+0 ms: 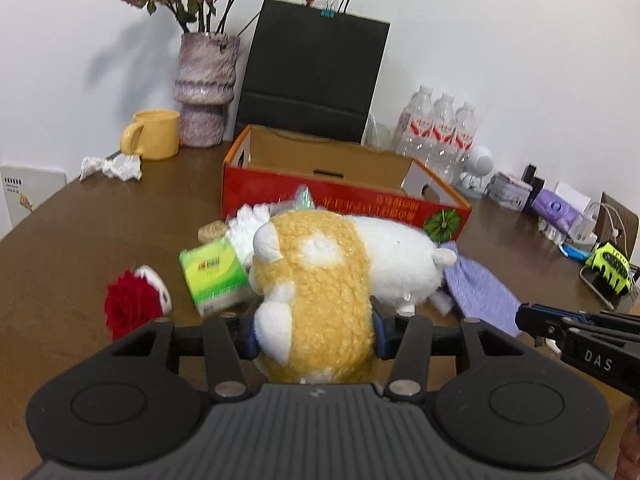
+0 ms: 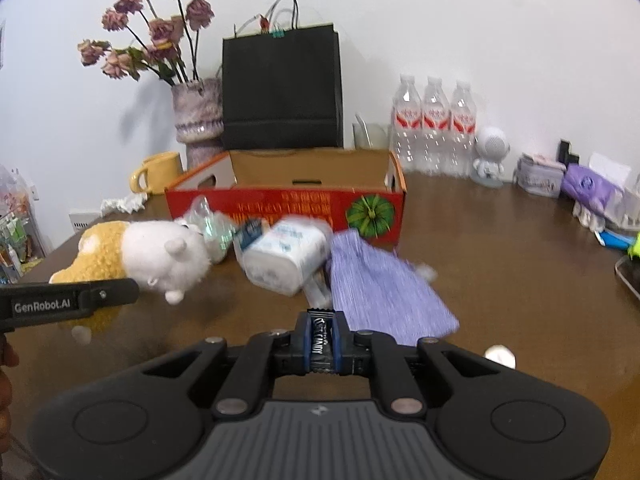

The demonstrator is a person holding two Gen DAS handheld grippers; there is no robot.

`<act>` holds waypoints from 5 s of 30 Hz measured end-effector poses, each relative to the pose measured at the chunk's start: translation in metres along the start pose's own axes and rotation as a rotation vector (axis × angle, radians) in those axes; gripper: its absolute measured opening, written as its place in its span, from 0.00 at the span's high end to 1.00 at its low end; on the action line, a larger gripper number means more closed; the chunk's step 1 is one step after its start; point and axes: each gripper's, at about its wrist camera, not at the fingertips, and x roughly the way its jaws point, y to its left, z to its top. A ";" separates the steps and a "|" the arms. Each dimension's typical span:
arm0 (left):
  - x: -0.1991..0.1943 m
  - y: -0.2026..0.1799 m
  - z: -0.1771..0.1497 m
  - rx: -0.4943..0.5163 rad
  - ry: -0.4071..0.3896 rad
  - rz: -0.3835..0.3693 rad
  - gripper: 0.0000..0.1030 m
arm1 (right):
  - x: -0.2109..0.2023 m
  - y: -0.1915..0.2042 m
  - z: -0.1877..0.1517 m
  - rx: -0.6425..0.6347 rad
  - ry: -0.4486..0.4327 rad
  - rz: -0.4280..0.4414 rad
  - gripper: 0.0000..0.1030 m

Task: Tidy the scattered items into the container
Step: 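Drop the plush toy into the box with the left tool while the right tool holds the snack stick, then grasp the red rose with the left tool while the right tool grasps the white cap, then drop the red rose into the box with the left tool while the right tool drops the white cap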

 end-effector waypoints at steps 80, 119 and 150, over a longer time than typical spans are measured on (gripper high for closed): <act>0.084 0.016 0.117 -0.021 -0.130 0.147 0.00 | 0.135 -0.011 0.131 -0.008 -0.023 -0.049 0.02; 0.042 0.107 -0.009 0.031 0.071 0.305 0.25 | 0.047 -0.113 -0.040 0.112 0.157 -0.279 0.25; 0.014 0.066 0.019 0.011 -0.041 0.085 0.52 | 0.033 -0.062 0.007 0.074 0.002 -0.083 0.74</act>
